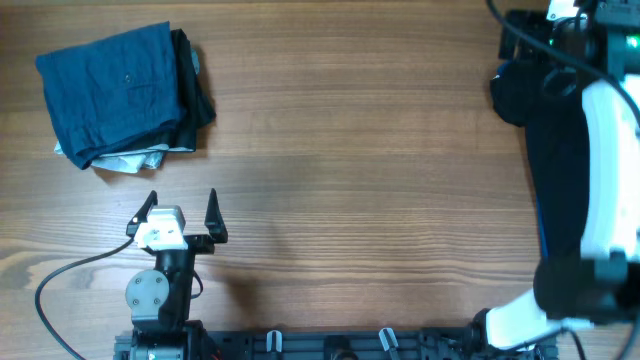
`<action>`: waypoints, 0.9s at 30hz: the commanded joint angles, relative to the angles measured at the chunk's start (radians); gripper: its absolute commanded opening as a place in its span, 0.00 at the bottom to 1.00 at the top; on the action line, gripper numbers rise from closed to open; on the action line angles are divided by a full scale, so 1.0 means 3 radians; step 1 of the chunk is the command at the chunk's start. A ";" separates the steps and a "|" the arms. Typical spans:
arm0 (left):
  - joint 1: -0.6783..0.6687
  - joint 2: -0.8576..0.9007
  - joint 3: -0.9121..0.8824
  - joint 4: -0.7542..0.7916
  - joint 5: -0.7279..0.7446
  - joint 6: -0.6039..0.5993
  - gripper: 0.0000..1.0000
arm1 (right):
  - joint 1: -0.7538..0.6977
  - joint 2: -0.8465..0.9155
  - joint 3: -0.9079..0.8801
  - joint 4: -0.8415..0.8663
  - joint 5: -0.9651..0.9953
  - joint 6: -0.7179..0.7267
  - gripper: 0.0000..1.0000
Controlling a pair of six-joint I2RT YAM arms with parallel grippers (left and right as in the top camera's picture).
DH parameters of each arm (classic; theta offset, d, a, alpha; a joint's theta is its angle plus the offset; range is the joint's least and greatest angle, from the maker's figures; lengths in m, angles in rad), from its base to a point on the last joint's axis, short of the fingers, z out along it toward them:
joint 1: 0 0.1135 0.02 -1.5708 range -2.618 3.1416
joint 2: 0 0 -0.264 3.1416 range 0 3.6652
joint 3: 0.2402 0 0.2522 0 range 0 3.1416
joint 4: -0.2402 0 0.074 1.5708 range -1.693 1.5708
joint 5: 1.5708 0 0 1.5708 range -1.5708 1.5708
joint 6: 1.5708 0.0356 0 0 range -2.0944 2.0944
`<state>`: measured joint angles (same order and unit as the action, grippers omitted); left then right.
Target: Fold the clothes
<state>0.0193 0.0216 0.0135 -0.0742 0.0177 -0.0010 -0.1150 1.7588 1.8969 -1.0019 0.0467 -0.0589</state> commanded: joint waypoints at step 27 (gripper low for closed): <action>-0.0015 -0.0003 -0.0024 0.0000 0.0028 0.0053 1.00 | -0.0145 0.2186 0.0062 0.0744 0.0217 0.1431 0.66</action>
<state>0.0193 0.0216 0.0135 -0.0742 0.0177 -0.0010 -0.1570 2.3524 1.8992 -0.7898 0.0872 0.3405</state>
